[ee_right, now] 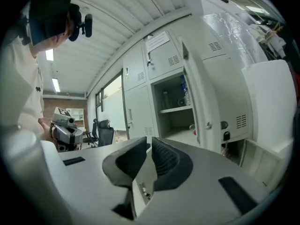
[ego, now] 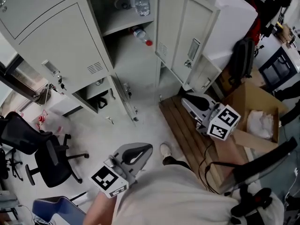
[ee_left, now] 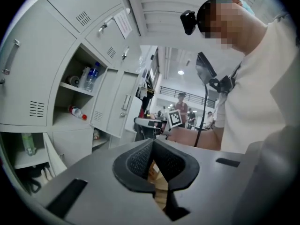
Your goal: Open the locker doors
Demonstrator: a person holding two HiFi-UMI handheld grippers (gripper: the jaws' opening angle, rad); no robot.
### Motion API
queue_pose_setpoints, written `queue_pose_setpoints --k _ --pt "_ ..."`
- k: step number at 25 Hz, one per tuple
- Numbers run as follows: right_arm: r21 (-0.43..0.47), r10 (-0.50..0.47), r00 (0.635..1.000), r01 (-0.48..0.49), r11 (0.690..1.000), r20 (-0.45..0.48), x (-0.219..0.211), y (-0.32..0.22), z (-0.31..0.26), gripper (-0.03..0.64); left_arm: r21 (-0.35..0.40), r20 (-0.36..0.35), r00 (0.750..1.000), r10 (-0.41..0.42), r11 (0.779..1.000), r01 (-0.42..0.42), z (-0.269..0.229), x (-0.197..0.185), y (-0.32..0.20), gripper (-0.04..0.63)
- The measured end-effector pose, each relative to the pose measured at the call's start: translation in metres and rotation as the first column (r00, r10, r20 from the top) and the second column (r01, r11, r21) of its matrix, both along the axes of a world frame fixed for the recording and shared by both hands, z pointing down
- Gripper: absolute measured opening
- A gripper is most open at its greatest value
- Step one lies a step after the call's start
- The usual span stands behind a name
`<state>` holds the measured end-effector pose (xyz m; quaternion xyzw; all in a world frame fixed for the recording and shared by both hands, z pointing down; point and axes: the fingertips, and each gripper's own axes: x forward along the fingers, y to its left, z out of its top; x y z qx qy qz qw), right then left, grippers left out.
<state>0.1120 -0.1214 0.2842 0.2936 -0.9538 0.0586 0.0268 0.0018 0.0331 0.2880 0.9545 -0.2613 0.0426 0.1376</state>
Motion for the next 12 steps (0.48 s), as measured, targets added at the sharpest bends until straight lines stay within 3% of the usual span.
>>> queue_pose_setpoints --k 5,12 --pt "-0.055 -0.003 0.998 0.0 0.998 -0.068 -0.065 0.06 0.021 0.029 0.008 0.039 0.999 -0.03 1.0 0.03 0.006 -0.037 0.039 0.011" --pt "-0.113 -0.07 0.993 0.059 0.992 -0.098 -0.135 0.14 0.048 0.028 -0.002 0.028 0.998 -0.056 0.998 0.057 0.018 -0.081 0.093 0.011"
